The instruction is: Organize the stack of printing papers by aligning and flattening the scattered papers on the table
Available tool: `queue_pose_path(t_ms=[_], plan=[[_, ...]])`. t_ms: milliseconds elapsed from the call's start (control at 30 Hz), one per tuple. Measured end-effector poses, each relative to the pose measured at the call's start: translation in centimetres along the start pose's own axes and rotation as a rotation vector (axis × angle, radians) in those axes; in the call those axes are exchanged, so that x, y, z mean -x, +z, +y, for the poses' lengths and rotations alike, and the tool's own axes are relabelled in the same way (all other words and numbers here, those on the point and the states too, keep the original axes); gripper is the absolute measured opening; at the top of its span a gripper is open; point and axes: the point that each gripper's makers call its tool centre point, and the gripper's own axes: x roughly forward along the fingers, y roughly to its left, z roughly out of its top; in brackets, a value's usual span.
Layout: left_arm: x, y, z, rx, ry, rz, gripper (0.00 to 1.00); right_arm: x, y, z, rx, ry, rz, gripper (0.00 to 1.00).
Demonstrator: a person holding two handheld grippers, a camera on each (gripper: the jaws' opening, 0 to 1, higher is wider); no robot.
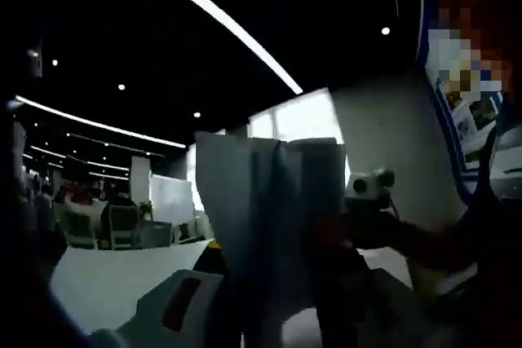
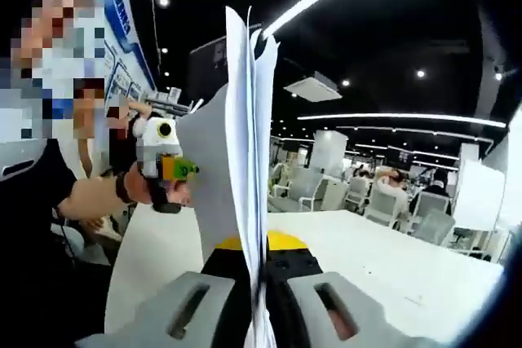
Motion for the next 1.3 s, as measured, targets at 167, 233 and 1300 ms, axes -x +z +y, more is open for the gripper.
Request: queue_pose_path(t_ms=[167,233,1300], plan=[[1.2,2.2,0.7,-0.130,0.025,0.044,0.32,0.0,0.6,1.3,0.141,0.028,0.071,0.00],[1.6,2.2,0.9,-0.194,0.025,0.093,0.32,0.0,0.8,1.4,0.202,0.016,0.093,0.00],[6.9,3.6,-0.8,0.012,-0.064,-0.144,0.05,2.4,0.2,-3.1,-0.134,-0.062,-0.308,0.73]])
